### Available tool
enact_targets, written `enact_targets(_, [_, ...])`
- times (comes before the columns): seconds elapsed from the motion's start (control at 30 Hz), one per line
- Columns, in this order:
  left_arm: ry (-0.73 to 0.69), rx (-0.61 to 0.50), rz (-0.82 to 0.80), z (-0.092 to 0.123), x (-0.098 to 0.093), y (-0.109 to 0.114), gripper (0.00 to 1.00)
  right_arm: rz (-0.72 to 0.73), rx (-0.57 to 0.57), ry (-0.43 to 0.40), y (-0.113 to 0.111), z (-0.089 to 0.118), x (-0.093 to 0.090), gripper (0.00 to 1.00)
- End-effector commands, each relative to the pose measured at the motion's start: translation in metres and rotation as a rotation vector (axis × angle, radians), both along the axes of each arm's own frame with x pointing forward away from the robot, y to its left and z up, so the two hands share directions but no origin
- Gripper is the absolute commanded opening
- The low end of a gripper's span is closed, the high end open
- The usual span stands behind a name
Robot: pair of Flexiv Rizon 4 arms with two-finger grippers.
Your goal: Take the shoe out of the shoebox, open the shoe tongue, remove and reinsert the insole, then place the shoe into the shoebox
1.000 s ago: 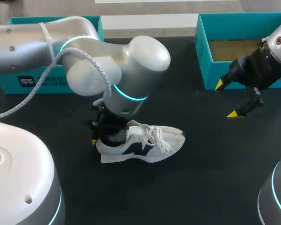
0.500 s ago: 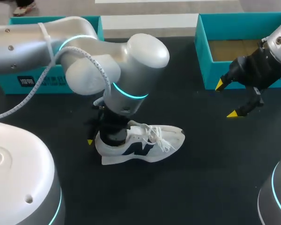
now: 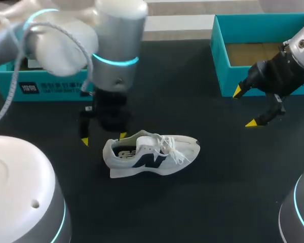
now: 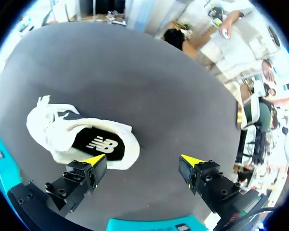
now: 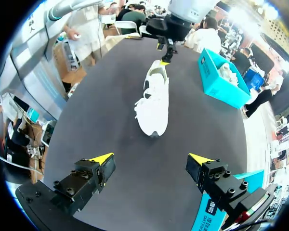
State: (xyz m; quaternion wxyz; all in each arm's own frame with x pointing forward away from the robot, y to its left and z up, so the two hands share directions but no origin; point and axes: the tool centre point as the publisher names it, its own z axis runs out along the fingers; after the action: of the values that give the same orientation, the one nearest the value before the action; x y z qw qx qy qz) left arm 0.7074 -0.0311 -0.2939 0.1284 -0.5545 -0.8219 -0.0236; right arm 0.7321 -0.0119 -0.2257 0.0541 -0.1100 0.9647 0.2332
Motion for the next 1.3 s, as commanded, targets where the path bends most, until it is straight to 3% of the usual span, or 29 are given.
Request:
enact_targets(0.03, [-0.018, -0.251, 0.105, 0.019, -0.004, 0.033, 1.0, -0.002, -0.003, -0.001, 0.001, -0.001, 0.0, 1.0])
enact_targets(0.13, [0.08, -0.341, 0.255, 0.027, -0.01, 0.041, 1.0, -0.002, -0.003, -0.001, 0.001, -0.001, 0.0, 1.0])
enact_targets(0.6, [0.08, -0.341, 0.255, 0.027, -0.01, 0.041, 1.0, -0.002, -0.003, -0.001, 0.001, -0.001, 0.0, 1.0])
enact_targets(1.0, [0.234, -0.502, 0.714, 0.011, -0.002, 0.072, 1.0, -0.002, -0.003, -0.001, 0.001, -0.001, 0.0, 1.0])
enact_targets(1.3, [0.289, -0.611, 0.949, -0.003, -0.008, 0.088, 1.0, -0.002, -0.003, -0.001, 0.001, -0.001, 0.0, 1.0])
